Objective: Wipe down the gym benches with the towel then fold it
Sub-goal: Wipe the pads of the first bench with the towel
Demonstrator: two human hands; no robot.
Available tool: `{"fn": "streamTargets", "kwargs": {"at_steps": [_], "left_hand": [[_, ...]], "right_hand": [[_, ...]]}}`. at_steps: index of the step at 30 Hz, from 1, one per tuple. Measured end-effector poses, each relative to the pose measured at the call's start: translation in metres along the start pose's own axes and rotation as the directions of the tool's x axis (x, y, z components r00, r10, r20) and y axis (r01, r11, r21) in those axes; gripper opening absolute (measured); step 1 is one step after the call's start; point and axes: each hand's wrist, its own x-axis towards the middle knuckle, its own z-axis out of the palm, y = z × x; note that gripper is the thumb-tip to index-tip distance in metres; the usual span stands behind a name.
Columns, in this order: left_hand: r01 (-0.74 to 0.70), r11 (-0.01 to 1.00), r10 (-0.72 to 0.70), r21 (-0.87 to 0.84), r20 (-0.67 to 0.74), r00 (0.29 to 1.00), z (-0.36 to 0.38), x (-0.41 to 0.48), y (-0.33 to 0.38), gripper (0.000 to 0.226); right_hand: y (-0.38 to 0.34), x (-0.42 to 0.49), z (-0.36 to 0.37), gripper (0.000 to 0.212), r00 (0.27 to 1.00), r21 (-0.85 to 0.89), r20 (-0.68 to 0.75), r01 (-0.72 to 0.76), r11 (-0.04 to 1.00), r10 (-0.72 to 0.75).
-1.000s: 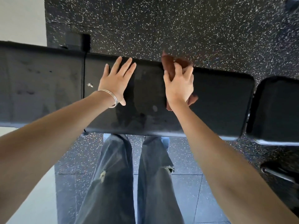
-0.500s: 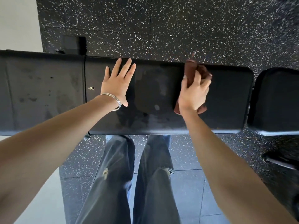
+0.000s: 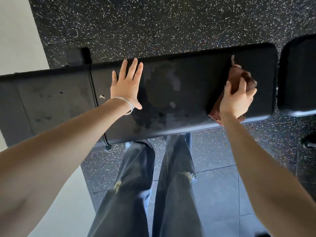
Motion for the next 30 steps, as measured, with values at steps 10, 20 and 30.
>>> {"fn": "streamTargets", "kwargs": {"at_steps": [10, 20, 30], "left_hand": [[-0.009, 1.0, 0.009, -0.014, -0.03, 0.999, 0.002, 0.0, -0.002, 0.141], [0.008, 1.0, -0.009, -0.029, -0.034, 0.999, 0.004, 0.001, 0.001, 0.14], [-0.003, 1.0, 0.003, -0.006, -0.032, 0.999, -0.001, -0.002, 0.001, 0.138]], "right_hand": [[-0.02, -0.094, 0.001, 0.033, 0.621, 0.034, 0.249, 0.761, 0.648, -0.743], [0.043, -0.035, -0.007, 0.045, 0.999, 0.009, 0.027, 0.035, 0.999, -0.035], [0.003, -0.126, -0.002, 0.035, 0.751, 0.096, 0.254, 0.608, 0.788, -0.61]]}}
